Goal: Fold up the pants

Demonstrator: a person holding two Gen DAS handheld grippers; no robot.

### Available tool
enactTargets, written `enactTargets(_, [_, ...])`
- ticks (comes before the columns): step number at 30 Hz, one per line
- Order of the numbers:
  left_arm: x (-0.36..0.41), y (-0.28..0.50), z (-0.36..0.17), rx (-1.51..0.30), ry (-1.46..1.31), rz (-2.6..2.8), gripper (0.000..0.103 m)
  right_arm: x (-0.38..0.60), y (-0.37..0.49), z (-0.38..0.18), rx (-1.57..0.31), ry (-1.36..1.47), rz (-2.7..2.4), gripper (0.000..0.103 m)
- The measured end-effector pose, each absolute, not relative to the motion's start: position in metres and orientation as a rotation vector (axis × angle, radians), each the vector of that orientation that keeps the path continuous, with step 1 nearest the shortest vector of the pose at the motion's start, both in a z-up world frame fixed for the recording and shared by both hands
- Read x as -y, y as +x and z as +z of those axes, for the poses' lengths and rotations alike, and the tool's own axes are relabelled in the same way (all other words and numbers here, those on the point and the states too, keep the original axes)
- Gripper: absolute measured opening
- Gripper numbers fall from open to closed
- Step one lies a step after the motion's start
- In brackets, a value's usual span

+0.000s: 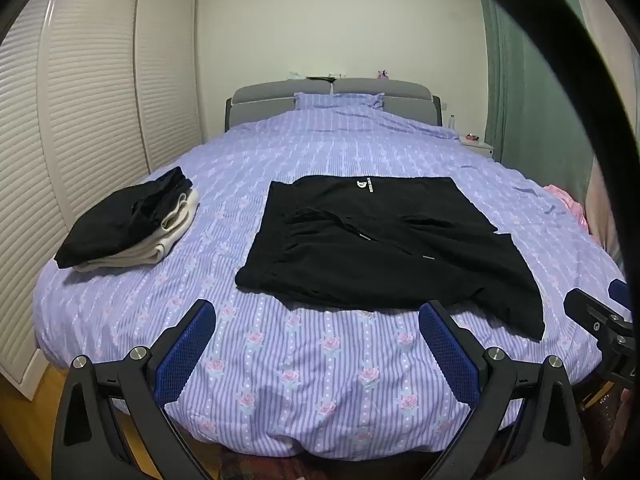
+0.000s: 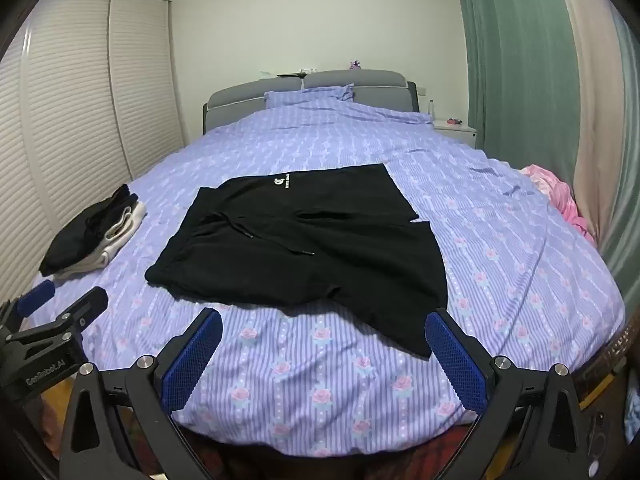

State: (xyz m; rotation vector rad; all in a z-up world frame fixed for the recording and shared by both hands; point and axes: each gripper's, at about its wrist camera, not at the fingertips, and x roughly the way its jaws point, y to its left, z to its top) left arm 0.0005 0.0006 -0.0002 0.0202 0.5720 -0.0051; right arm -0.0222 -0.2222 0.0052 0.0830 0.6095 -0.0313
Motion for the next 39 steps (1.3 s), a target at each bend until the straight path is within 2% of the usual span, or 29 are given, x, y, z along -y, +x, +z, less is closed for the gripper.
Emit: enactTargets(39, [-0.004, -0.008, 0.012, -0.528, 0.023, -0.035, 0.103, 0.222, -0.027, 0.011, -0.578, 0.085, -0.025, 0.103])
